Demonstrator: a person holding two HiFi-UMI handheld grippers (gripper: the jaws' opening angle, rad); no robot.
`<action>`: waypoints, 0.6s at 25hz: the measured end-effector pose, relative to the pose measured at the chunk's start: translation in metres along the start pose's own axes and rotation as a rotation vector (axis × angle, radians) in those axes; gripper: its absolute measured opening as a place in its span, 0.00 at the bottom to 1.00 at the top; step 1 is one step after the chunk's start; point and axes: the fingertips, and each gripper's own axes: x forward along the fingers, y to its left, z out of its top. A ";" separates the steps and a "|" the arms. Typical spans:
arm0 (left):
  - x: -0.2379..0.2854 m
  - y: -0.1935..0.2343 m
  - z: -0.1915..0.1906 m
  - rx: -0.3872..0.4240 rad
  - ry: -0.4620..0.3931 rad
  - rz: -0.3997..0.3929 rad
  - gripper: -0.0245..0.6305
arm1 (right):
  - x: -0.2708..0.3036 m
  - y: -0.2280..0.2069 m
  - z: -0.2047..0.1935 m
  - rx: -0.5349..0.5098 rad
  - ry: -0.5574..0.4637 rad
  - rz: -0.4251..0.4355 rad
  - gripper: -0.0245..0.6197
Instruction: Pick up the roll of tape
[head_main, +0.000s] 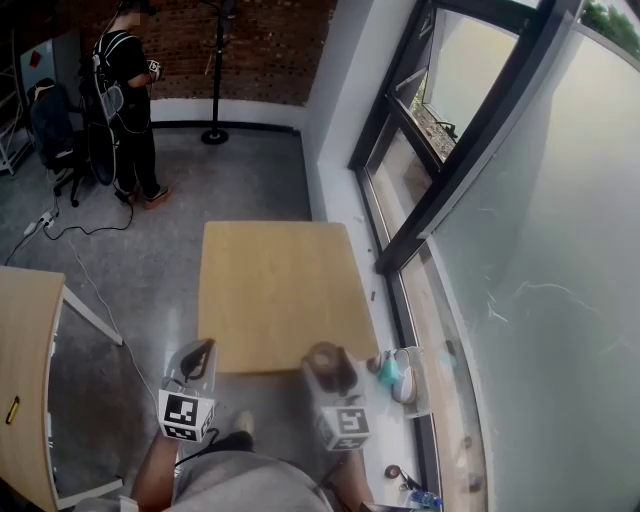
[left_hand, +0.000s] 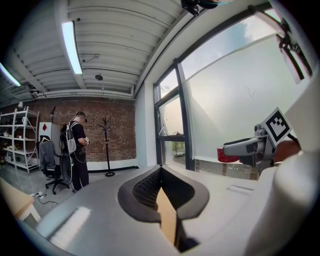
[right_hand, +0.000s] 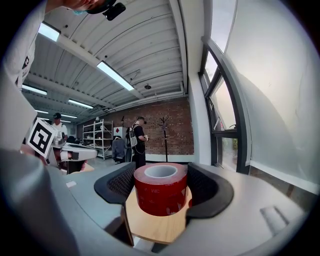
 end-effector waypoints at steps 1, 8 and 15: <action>0.000 -0.001 0.000 0.001 -0.001 0.000 0.04 | -0.001 -0.001 0.000 0.000 -0.002 -0.002 0.57; -0.001 -0.006 0.004 0.008 -0.005 -0.015 0.04 | -0.005 -0.002 0.002 0.007 -0.013 -0.007 0.56; 0.001 -0.006 0.005 0.011 -0.010 -0.014 0.04 | -0.005 -0.003 0.002 0.006 -0.016 -0.010 0.56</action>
